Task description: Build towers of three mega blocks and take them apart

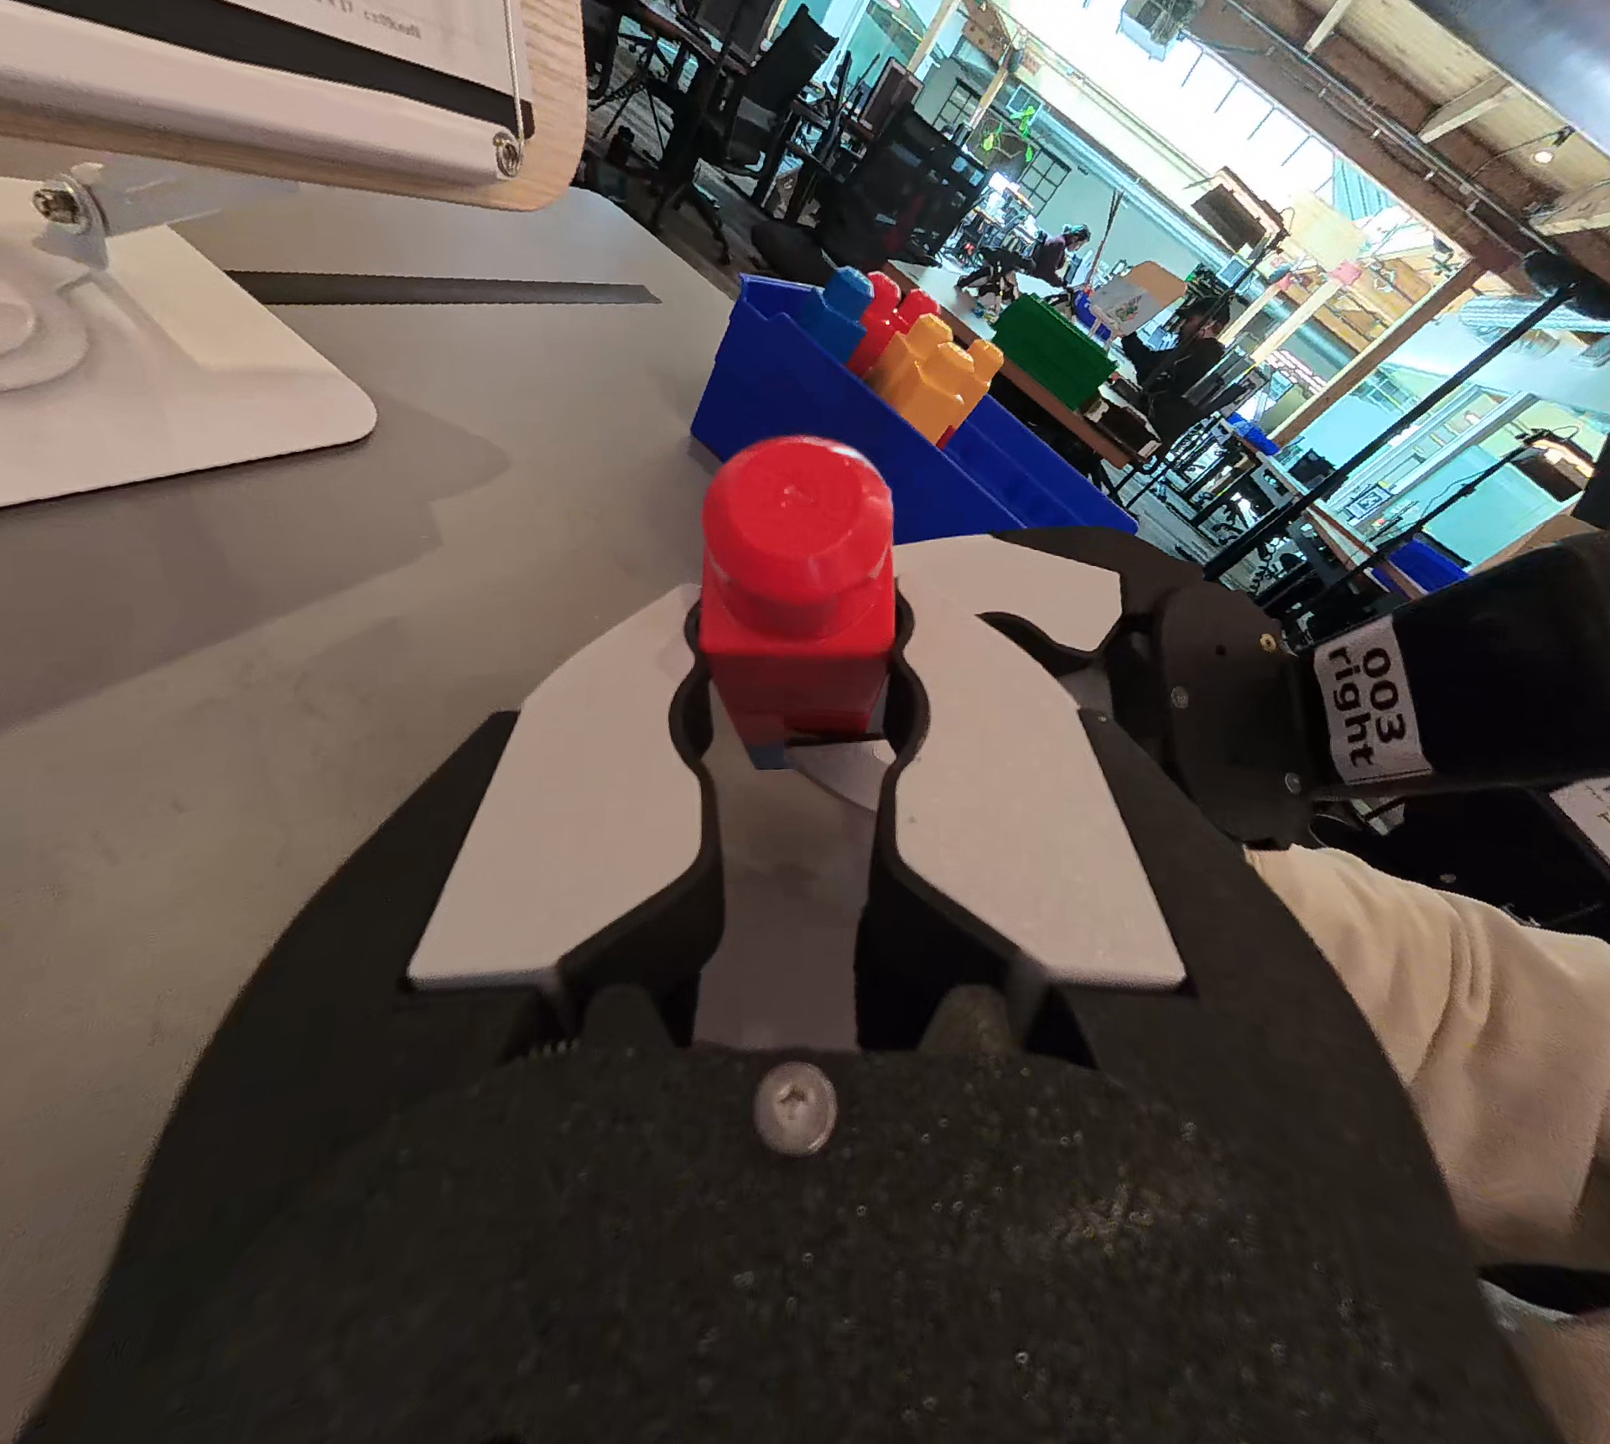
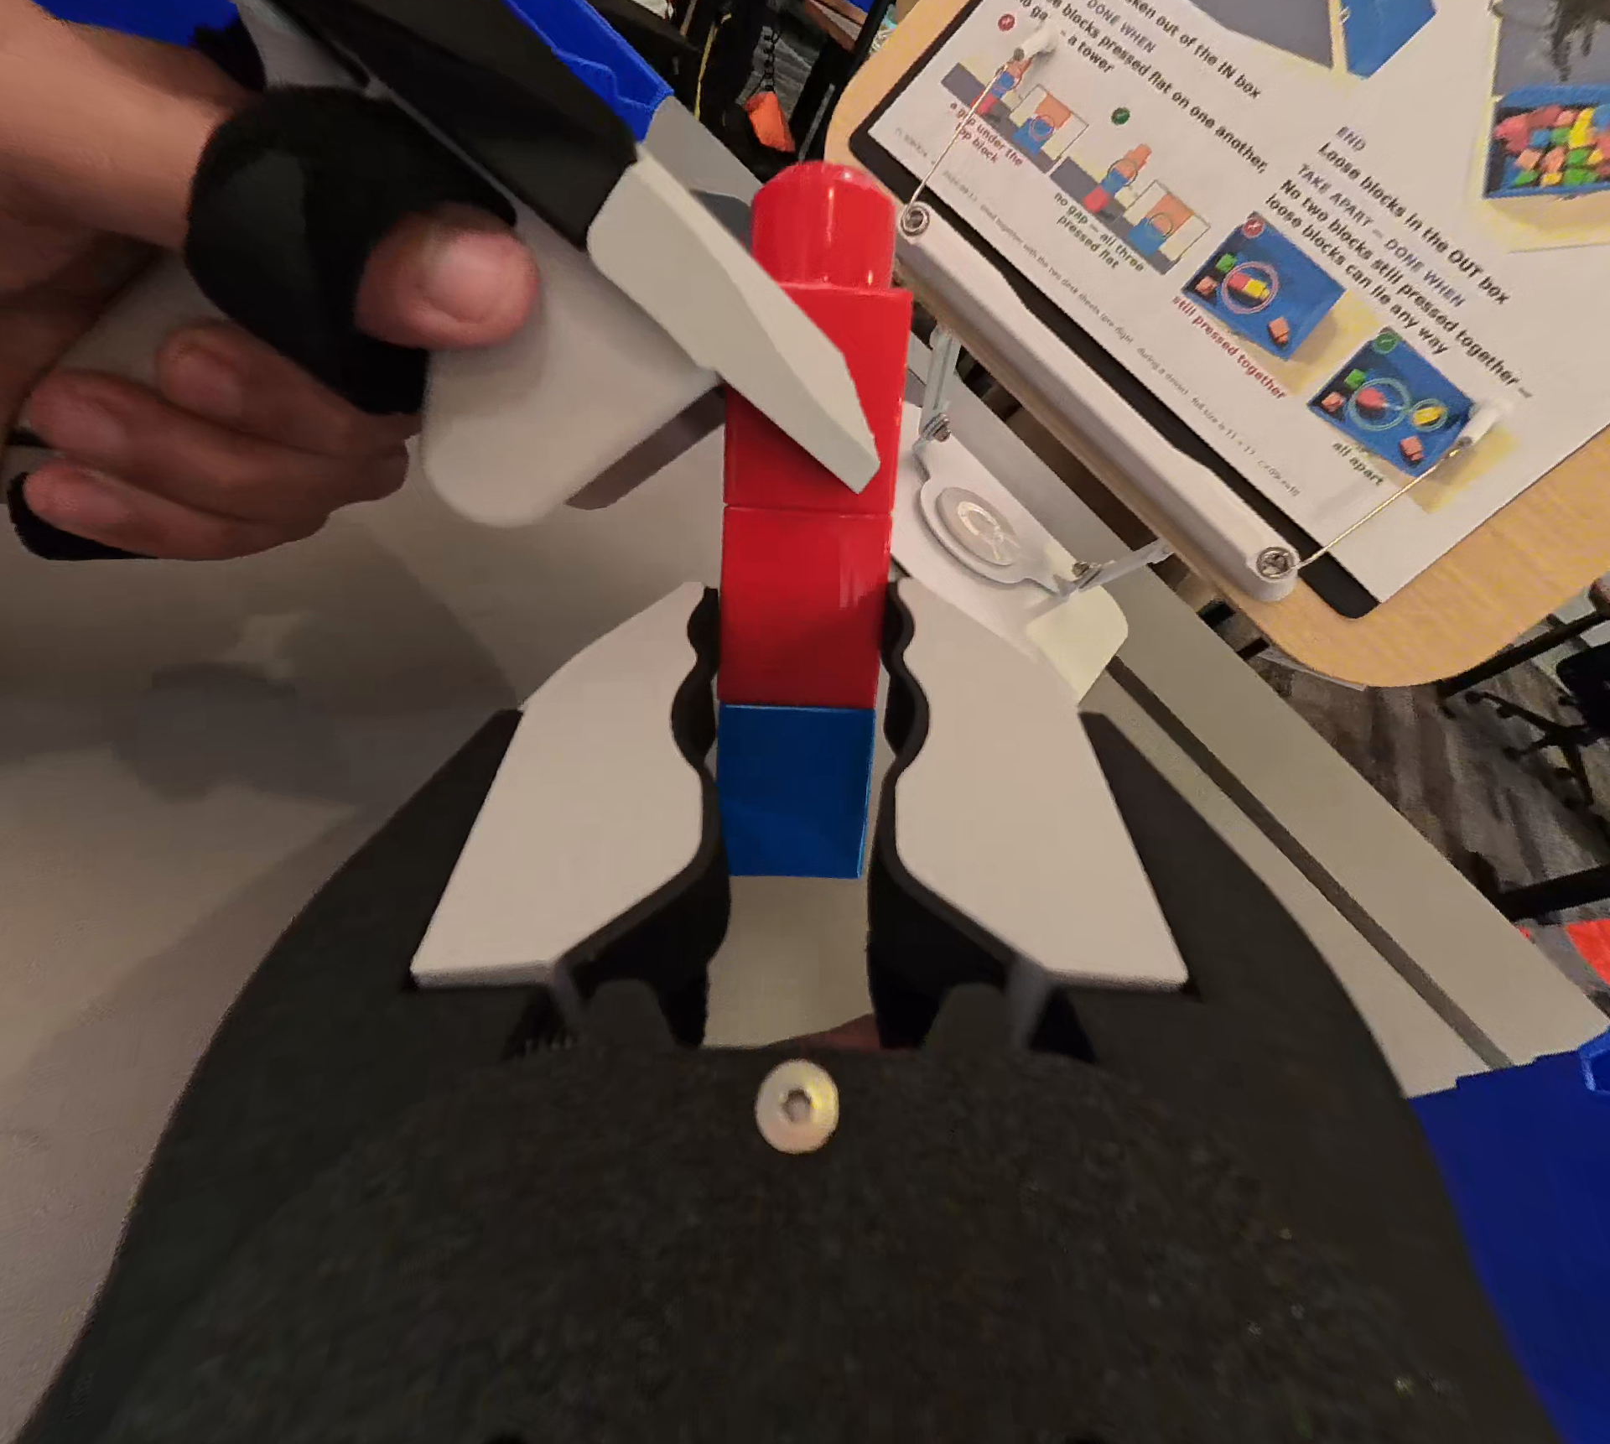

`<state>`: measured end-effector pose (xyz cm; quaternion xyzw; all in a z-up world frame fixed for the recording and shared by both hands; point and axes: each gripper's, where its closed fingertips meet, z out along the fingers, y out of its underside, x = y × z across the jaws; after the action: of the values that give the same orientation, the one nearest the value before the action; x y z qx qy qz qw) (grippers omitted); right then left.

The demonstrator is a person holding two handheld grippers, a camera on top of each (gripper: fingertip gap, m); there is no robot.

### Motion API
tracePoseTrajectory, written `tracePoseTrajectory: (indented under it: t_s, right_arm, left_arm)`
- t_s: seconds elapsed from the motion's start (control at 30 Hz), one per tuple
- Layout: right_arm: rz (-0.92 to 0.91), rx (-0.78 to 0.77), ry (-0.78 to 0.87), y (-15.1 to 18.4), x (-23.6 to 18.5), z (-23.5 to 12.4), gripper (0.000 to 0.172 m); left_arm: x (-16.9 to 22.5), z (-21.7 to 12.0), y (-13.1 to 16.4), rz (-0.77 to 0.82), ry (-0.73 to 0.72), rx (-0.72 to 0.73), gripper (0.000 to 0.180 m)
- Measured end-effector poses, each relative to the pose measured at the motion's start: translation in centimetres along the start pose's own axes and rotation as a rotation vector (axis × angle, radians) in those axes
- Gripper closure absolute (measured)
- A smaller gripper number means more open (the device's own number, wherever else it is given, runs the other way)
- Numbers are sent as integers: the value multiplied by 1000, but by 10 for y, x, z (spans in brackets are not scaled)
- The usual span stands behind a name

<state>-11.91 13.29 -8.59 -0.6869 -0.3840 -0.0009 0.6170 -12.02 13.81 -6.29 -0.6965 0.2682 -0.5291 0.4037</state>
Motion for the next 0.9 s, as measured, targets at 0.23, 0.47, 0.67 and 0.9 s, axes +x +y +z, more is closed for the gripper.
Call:
tracePoseTrajectory:
  t_s: [0.23,0.47,0.67,0.9]
  right_arm:
    - [21,1,4,4,-2,6,136]
    - [16,9,36,-1,0,6,136]
    - [28,-12,24,5,-1,8,133]
    - [63,-56,-5,14,-2,11,134]
  left_arm:
    - [-6,2,2,13,-83,-13,144]
    - [-8,10,13,115,-178,-79,144]
    - [-7,6,9,105,-167,-64,144]
    - [-2,12,15,137,-156,-85,144]
